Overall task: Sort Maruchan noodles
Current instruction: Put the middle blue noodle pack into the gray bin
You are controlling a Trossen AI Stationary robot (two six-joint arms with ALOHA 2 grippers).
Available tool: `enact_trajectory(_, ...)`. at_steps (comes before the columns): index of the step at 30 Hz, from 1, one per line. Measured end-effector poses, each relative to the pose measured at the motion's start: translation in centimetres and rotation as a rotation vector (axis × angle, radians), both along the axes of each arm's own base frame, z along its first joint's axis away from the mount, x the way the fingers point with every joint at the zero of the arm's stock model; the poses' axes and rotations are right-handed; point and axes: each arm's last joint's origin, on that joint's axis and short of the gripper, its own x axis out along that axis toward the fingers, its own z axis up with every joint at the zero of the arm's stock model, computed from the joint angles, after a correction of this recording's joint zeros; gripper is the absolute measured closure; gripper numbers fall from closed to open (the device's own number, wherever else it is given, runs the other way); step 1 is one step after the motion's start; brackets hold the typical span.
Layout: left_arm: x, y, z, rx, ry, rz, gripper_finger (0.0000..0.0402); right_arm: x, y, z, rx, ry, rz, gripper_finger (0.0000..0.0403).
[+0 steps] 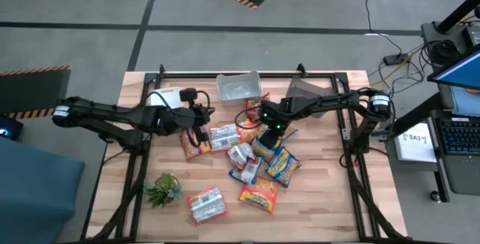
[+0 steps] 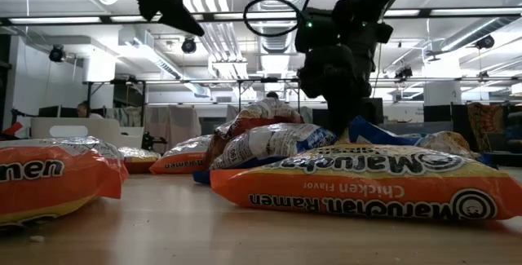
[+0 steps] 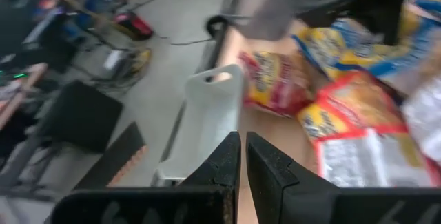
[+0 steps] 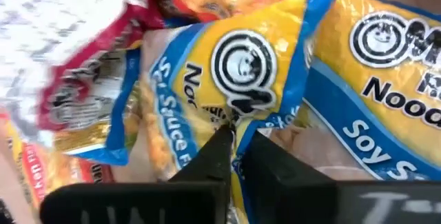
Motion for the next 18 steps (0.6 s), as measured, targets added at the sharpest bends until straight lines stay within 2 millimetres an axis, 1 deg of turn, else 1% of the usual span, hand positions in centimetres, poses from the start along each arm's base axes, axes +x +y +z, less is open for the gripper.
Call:
enact_trajectory(2,-0.2,0.1,0.2,0.010,-0.011,0.024,0.0394,-0.2,0.0,1.0,-0.004,-0.020,0.000,0.0391)
enact_trajectory(3,-0.3,0.1,0.2,0.009,-0.015,0.027,0.0394,-0.3,0.0,1.7,-0.009,-0.043,0.000,0.0392)
enact_trajectory(8,-1.1,0.1,0.0,0.013,-0.046,0.023,0.0394,-0.8,-0.6,6.6,-0.054,-0.192,-0.029,0.0394)
enact_trajectory(11,-1.9,0.2,0.2,0.029,-0.109,0.011,0.0394,-1.3,-1.6,9.4,-0.164,-0.269,-0.097,0.0394)
enact_trajectory(13,-2.6,0.3,0.4,0.038,-0.164,0.006,0.0394,-1.6,-2.3,10.9,-0.221,-0.308,-0.137,0.0394)
enact_trajectory(15,-3.5,0.3,0.5,0.043,-0.213,0.003,0.0394,-2.0,-2.7,11.6,-0.237,-0.325,-0.151,0.0394)
enact_trajectory(18,-4.8,0.4,0.5,0.042,-0.254,0.002,0.0394,-2.2,-2.6,11.6,-0.230,-0.314,-0.162,0.0392)
